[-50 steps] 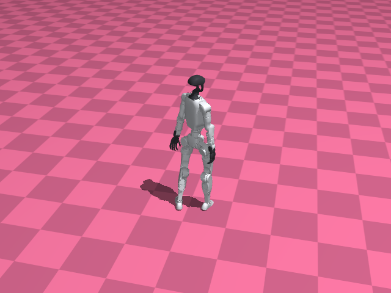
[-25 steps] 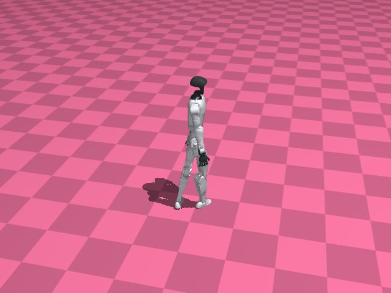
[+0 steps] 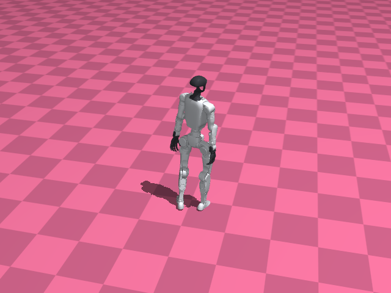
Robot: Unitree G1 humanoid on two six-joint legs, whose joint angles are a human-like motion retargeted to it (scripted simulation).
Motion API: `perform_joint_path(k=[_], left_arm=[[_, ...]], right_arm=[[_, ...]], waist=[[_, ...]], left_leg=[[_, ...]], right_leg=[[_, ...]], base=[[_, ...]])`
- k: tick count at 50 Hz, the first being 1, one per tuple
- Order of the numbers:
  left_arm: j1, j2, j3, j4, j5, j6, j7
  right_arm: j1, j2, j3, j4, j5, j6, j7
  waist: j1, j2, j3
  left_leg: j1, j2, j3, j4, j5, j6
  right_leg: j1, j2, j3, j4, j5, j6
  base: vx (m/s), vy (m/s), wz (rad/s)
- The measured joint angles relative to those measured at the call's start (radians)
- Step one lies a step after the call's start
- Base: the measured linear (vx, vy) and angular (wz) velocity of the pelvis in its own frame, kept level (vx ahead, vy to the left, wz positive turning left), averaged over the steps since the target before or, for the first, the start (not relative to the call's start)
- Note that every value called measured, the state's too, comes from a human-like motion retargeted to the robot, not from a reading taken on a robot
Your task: Upper body actions
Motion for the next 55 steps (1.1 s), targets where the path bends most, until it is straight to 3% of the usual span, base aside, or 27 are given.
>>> perform_joint_path(k=[7, 12, 22, 37, 46, 55], left_arm=[[-0.018, 0.03, 0.046, 0.03, -0.019, 0.008, 0.009], [-0.043, 0.054, 0.077, 0.042, -0.068, -0.02, 0.058], [-0.091, 0.07, 0.093, 0.067, -0.147, -0.062, 0.132], [-0.091, 0.054, 0.11, 0.066, -0.095, -0.018, 0.075], [-0.131, 0.036, 0.091, 0.036, -0.097, -0.009, 0.038], [-0.152, 0.023, 0.049, 0.022, -0.068, -0.016, 0.007]], right_arm=[[0.032, -0.014, -0.019, 0.0, -0.01, 0.016, 0.004], [0.038, -0.022, -0.002, -0.001, -0.049, 0.009, -0.018], [0.027, -0.033, -0.036, -0.071, -0.034, -0.014, -0.018], [0.0, 0.05, 0.019, -0.216, 0.008, -0.06, 0.029], [0.021, 0.045, 0.079, -0.058, -0.08, -0.024, 0.003], [0.075, 0.031, 0.035, 0.0, -0.083, 0.007, 0.004]], waist=[[0.041, -0.036, 0.036], [0.125, -0.099, 0.071], [0.279, -0.191, 0.092], [0.241, -0.153, 0.05], [0.22, -0.151, 0.044], [0.2, -0.14, 0.028]], left_leg=[[-0.034, -0.021, -0.208, 0.001, 0.029, 0.044], [-0.073, -0.057, -0.328, 0.024, 0.052, 0.057], [-0.17, -0.116, -0.43, 0.05, 0.093, 0.06], [-0.186, -0.122, -0.472, -0.006, 0.121, 0.093], [-0.176, -0.119, -0.468, -0.008, 0.116, 0.098], [-0.174, -0.113, -0.454, -0.012, 0.113, 0.105]], right_leg=[[0.108, -0.09, -0.228, -0.003, -0.08, 0.008], [0.181, -0.137, -0.336, -0.018, -0.121, 0.008], [0.232, -0.213, -0.54, -0.051, -0.149, 0.032], [0.228, -0.197, -0.582, -0.065, -0.143, 0.044], [0.223, -0.192, -0.565, -0.064, -0.135, 0.04], [0.206, -0.184, -0.538, -0.062, -0.125, 0.036]], base=[[0.27, 0.1, 1.97], [0.15, 0.1, 1.66], [0.05, 0.03, 1.17], [0.01, 0.04, 0.13], [-0.01, 0.01, -0.05], [-0.01, 0.02, -0.12]])
